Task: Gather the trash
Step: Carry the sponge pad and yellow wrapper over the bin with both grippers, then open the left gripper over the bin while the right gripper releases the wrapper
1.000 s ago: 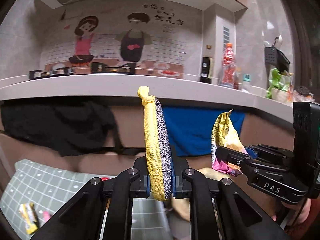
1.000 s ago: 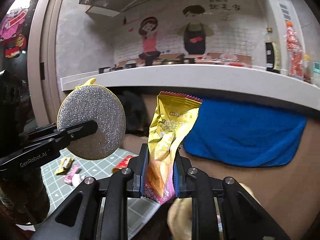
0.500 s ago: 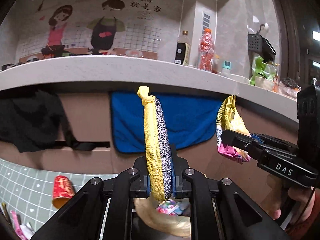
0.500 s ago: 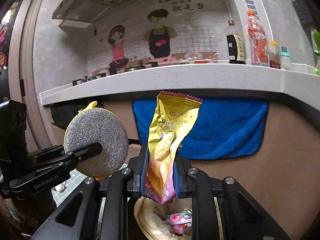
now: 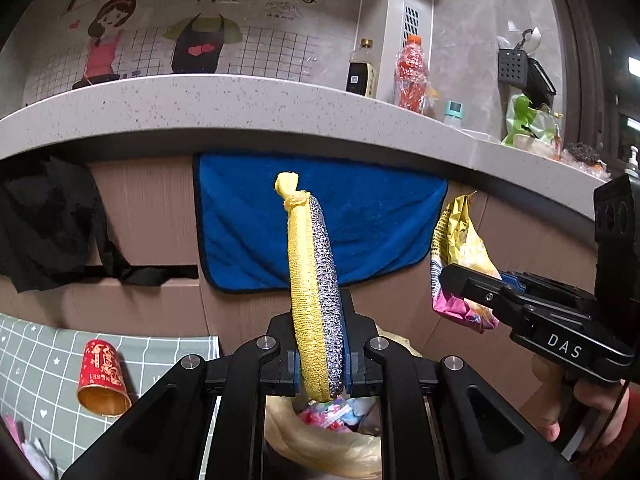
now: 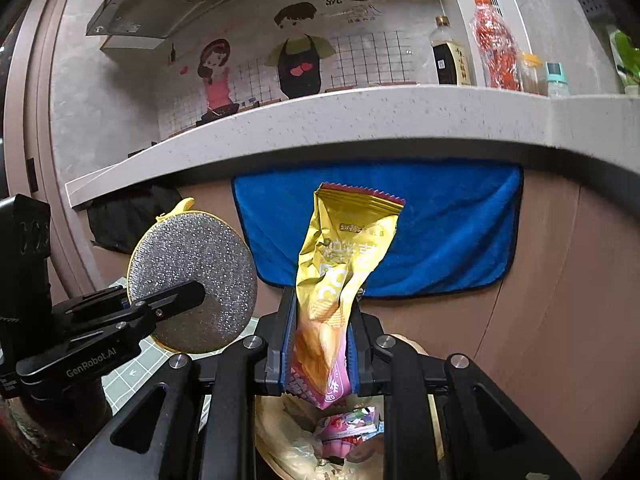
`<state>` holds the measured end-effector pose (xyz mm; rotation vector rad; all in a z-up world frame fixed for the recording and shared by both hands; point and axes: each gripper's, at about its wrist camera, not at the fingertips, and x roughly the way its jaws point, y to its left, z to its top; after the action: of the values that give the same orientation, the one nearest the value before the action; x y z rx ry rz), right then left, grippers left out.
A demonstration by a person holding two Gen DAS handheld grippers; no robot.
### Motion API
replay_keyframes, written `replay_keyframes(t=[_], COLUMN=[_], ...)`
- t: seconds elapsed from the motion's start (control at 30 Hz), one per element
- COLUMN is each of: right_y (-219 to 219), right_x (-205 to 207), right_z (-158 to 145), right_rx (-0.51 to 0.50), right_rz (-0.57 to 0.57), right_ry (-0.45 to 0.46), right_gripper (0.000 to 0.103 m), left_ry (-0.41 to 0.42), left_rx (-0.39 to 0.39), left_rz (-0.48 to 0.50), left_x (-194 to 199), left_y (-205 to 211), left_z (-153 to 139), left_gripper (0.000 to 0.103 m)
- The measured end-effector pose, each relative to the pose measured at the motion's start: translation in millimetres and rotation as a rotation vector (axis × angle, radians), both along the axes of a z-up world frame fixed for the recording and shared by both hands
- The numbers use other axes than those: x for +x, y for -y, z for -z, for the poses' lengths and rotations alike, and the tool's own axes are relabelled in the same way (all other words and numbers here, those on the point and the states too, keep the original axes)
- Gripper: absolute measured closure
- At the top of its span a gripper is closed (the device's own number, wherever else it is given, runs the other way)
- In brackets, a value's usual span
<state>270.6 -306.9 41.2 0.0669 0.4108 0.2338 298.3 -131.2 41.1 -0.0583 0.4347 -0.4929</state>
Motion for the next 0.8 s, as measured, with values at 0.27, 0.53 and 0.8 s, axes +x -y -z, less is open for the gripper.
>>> replay_keyframes(t=[0.27,0.53,0.8], right_y=[7.4,12.2,25.2], right_x=[10.5,24.0,46.9], right_z=[13.5,25.9,51.6], right_rx=[0.018,0.026,0.078], right_rz=[0.002,0.009,0.016], right_ry=[-0.029,-0.066,-0.151], right_gripper=[0.084,0.084,0.072], left_ry=[-0.026,-0.073,-0.173], left_rx=[0.007,0.006,-0.041], left_rz=[0.003,0.017,0.117], left_x=[8.4,23.6,57.1], left_y=[6.1,13.2,20.6], left_z=[11.1,28.5,55.2], left_gripper=[0.088,0.088,0.083])
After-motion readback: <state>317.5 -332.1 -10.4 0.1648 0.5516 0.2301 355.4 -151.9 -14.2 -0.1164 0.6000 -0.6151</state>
